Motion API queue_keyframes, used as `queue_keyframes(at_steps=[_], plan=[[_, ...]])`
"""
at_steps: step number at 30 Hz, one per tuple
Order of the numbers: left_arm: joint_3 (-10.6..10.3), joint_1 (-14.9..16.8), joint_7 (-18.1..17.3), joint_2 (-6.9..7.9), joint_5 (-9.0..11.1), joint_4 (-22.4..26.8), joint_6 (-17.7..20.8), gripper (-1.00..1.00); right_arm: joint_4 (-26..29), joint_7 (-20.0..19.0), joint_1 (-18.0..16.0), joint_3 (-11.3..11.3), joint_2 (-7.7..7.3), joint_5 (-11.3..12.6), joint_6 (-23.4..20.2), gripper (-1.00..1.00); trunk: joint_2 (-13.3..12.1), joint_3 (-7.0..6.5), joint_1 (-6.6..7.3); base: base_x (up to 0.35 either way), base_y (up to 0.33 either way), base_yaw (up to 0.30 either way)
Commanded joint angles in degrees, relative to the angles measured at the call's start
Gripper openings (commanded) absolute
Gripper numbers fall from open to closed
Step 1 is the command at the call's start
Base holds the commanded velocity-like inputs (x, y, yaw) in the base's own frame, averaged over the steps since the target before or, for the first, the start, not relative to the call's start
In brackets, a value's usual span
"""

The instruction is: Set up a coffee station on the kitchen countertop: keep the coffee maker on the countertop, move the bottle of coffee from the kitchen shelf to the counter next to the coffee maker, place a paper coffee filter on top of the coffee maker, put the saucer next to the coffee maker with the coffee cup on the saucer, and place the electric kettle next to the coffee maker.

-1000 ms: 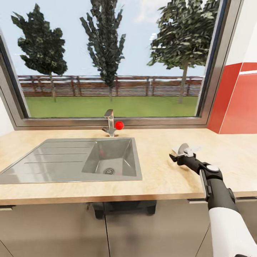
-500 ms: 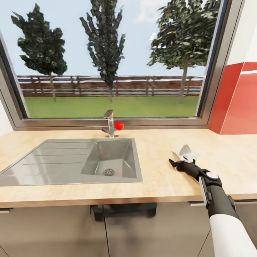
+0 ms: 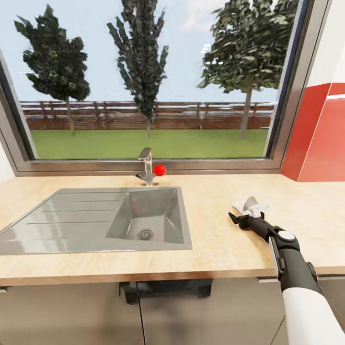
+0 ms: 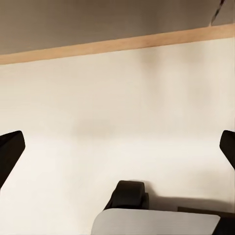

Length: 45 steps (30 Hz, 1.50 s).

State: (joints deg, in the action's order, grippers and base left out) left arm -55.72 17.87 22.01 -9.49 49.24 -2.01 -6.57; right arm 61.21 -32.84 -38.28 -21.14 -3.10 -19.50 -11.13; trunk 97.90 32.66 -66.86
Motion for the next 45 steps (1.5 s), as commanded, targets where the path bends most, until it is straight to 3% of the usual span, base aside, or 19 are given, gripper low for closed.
queue_keyframes(at_steps=[1,11,12,22,45], plan=[[-0.44,0.06,-0.03,-0.05,0.5,-0.19,-0.28,1.0,0.1,-0.41,-0.06,-0.13,0.02,-0.36,-0.15,1.0,0.03,0.06,0.0,0.022,0.0,0.0],[-0.44,0.02,-0.03,-0.09,0.5,-0.14,-0.28,1.0,0.09,-0.39,-0.06,-0.11,0.3,-0.28,-0.21,1.0,0.03,0.06,0.0,0.002,0.0,0.0],[-0.44,0.0,-0.03,-0.09,0.5,-0.13,-0.28,1.0,0.07,-0.39,-0.05,-0.08,0.37,-0.28,-0.21,-1.0,0.03,0.06,0.0,0.0,0.0,0.0],[-0.44,0.03,-0.03,-0.18,0.5,-0.11,-0.27,1.0,0.28,-0.39,-0.04,-0.11,0.37,-0.19,-0.07,-1.0,0.03,0.06,0.0,0.0,0.0,0.0],[-0.44,0.04,0.05,-0.27,0.5,-0.1,-0.27,1.0,7.17,-0.52,-0.04,-0.04,0.58,-0.27,-0.79,-1.0,0.03,0.06,0.0,0.0,0.0,0.0]])
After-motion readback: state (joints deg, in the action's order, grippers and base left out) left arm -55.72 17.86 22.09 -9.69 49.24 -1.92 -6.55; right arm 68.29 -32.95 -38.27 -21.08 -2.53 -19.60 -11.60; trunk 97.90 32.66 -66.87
